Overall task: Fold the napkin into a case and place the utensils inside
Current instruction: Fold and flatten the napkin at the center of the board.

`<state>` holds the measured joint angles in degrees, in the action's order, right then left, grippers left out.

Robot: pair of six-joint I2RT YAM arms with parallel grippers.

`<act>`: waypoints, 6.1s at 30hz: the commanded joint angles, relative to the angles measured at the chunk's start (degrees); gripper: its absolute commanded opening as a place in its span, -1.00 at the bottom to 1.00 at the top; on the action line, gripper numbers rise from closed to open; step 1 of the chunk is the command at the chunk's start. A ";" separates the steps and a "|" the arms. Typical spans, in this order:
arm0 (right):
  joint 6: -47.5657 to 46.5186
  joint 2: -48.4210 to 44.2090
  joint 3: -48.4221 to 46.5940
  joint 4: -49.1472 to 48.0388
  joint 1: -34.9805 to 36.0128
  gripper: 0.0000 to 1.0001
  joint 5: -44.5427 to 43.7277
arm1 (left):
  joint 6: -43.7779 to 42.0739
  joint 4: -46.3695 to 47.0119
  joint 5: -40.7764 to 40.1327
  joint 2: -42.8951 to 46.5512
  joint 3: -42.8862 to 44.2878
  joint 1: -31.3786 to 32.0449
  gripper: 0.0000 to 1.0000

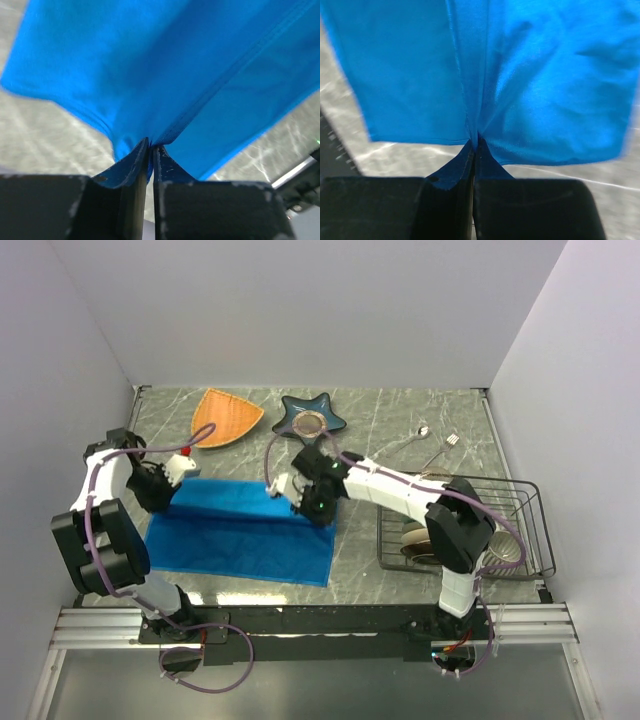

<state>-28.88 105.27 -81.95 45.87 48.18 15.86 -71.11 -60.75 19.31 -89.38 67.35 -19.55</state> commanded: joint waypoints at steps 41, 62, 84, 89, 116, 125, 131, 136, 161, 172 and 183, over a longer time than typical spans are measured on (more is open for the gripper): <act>7.88 -5.51 2.06 7.12 10.71 0.35 2.77 | -9.31 -8.68 -4.29 11.60 -7.25 -4.97 0.07; 15.52 -2.27 0.92 5.11 -4.59 0.10 13.05 | 25.66 4.59 -7.26 7.38 -9.17 -11.90 -0.01; 16.58 -4.11 6.02 4.58 -4.41 0.00 14.38 | 30.42 6.35 -9.73 -1.49 -10.05 -20.70 -0.30; 17.02 -4.29 5.93 4.58 -4.33 0.00 14.29 | 30.33 6.79 -9.55 -2.20 -10.40 -20.70 -0.35; 16.67 -3.58 3.47 5.81 -4.24 0.00 13.23 | 29.36 5.29 -7.53 -4.31 -10.22 -20.79 -0.75; 16.14 -3.67 3.47 5.90 -4.33 0.01 13.15 | 29.89 5.29 -7.88 -4.75 -10.14 -20.79 -0.62; 15.44 -4.11 3.38 5.99 -4.33 0.01 12.62 | 29.80 4.94 -7.97 -4.75 -10.05 -20.79 -0.92; 15.35 -4.29 3.82 5.90 -4.24 0.01 12.79 | 28.58 2.05 -8.41 -2.99 -9.61 -20.79 -0.98; 15.52 -4.29 4.43 5.37 -4.15 0.02 13.59 | 29.72 3.89 -9.38 -3.07 -8.99 -21.14 -0.22; 15.70 -4.02 3.91 5.46 -4.15 0.02 13.24 | 30.07 4.77 -9.20 -5.98 -7.94 -21.14 -0.47; 15.88 -3.41 3.55 5.28 -4.15 0.02 13.32 | 29.10 2.66 -9.64 -5.19 -6.71 -21.14 -0.98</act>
<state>-12.91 103.18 -76.20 51.46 43.86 28.99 -41.30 -56.25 9.13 -95.46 58.67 -40.32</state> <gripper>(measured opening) 0.510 0.034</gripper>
